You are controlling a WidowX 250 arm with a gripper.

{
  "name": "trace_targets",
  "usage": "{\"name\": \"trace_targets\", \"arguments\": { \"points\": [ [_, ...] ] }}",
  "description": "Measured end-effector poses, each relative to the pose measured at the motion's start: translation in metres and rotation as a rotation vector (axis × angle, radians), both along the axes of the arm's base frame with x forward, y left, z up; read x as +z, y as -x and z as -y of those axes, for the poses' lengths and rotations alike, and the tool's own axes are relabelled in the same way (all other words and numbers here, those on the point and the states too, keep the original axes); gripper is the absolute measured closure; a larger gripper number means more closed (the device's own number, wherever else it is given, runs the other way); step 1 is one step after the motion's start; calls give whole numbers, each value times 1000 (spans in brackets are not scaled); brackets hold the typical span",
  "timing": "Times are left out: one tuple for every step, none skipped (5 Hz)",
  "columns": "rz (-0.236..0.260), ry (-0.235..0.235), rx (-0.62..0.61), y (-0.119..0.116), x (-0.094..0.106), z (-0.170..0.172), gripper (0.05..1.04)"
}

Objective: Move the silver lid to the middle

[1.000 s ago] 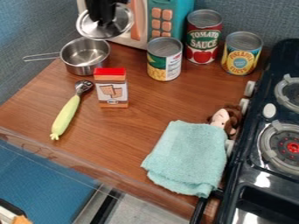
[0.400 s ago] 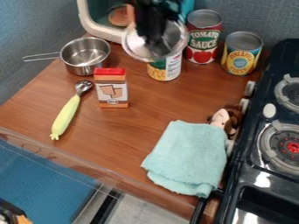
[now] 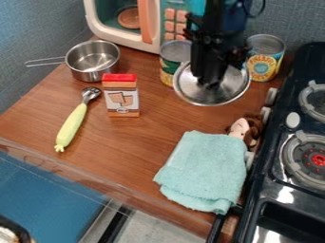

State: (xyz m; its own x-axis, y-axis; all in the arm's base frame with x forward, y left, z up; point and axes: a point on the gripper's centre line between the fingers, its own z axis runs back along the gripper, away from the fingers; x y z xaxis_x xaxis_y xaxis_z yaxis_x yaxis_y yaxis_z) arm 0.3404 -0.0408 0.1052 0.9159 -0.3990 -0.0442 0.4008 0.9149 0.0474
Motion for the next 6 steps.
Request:
{"name": "trace_targets", "arguments": {
  "points": [
    [-19,-26,-19,4,-14,0,804],
    [-33,-60,-14,7,-20,-6,804],
    [-48,-85,-23,8,-31,-9,804],
    [-54,-94,-22,7,-36,-11,804],
    [-73,-105,-11,-4,-49,-16,804],
    [-73,-106,-9,-15,-53,-18,804]
  ]
}}
